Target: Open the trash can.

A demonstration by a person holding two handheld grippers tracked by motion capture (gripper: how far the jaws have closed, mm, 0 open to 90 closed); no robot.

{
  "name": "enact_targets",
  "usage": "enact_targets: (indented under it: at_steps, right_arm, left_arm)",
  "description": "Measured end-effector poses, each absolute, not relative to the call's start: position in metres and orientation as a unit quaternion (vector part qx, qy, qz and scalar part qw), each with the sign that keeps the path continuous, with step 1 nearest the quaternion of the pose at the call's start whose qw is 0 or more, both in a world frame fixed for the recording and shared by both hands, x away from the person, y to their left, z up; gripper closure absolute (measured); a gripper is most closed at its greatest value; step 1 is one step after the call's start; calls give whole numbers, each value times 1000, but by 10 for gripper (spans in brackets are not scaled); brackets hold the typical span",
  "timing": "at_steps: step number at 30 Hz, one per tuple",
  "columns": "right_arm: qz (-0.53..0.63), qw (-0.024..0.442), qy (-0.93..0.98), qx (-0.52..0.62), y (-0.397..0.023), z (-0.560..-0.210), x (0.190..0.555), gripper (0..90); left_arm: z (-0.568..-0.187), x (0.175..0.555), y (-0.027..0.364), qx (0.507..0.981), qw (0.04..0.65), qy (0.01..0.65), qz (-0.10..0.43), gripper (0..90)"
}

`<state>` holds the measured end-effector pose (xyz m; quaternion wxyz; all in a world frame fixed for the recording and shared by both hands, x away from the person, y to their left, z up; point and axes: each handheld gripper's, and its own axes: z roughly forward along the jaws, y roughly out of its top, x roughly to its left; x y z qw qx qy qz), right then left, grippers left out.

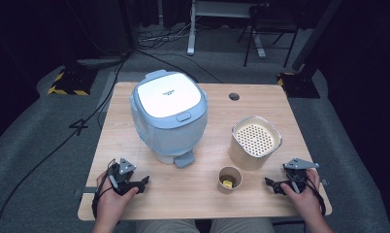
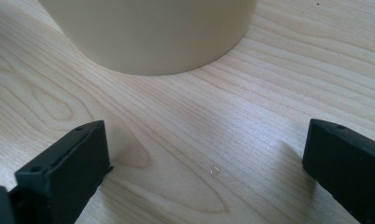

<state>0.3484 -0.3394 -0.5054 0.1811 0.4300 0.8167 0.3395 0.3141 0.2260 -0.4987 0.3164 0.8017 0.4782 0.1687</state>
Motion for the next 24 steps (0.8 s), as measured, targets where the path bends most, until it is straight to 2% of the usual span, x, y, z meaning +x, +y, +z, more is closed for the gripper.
enact_targets:
  at_steps: [2,5,17,24]
  right_arm:
    - [339,181,817,430,-339,-505,348,6]
    - [339,181,817,430,-339,-505,348,6]
    - [339,181,817,430,-339,-505,348,6]
    - [340,181,817,430,-339,-505,348,5]
  left_arm:
    - [-493,311,229,802,317,474,178,283]
    - [-481,305,231,796,324,478,181,293]
    - [-435,286,224,816,337,438,168,289]
    - [-423,285,228,819,348,426,160,304]
